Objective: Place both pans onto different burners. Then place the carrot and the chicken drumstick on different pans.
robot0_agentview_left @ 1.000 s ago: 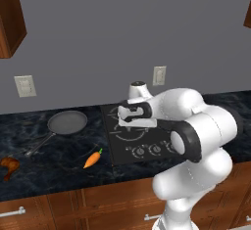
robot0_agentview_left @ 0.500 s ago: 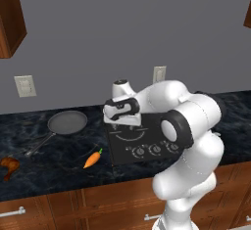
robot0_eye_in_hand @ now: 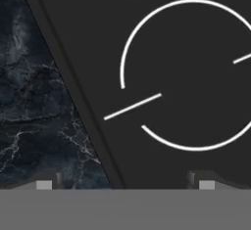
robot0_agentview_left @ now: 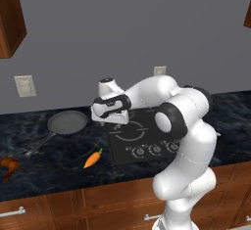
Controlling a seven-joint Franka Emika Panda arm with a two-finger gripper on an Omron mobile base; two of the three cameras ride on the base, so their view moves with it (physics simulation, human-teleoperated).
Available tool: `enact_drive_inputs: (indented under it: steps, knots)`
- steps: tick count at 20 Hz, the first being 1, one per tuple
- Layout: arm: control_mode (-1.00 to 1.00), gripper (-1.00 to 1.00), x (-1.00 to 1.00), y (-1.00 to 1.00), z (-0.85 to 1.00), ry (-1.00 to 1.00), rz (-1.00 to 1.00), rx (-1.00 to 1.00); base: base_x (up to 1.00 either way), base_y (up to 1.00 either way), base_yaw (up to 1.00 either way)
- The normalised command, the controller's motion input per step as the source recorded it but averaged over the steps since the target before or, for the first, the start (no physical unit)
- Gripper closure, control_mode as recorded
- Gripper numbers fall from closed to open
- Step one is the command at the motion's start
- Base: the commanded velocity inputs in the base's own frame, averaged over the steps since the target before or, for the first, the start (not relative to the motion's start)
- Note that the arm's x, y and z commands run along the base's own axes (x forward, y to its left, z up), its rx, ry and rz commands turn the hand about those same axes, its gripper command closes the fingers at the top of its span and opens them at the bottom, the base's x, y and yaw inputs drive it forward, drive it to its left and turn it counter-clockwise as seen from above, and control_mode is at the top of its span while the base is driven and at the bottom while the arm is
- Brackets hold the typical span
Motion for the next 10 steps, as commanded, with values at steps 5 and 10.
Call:
enact_drive_inputs:
  steps: [5,10]
  knots:
    - [-1.00,-1.00,0.00,0.41,0.00,0.00,0.00,0.00,0.00,0.00,0.00]
    - [-1.00,-1.00,0.03,0.47,0.00,-0.04,0.00,0.01,0.00,0.00,0.00]
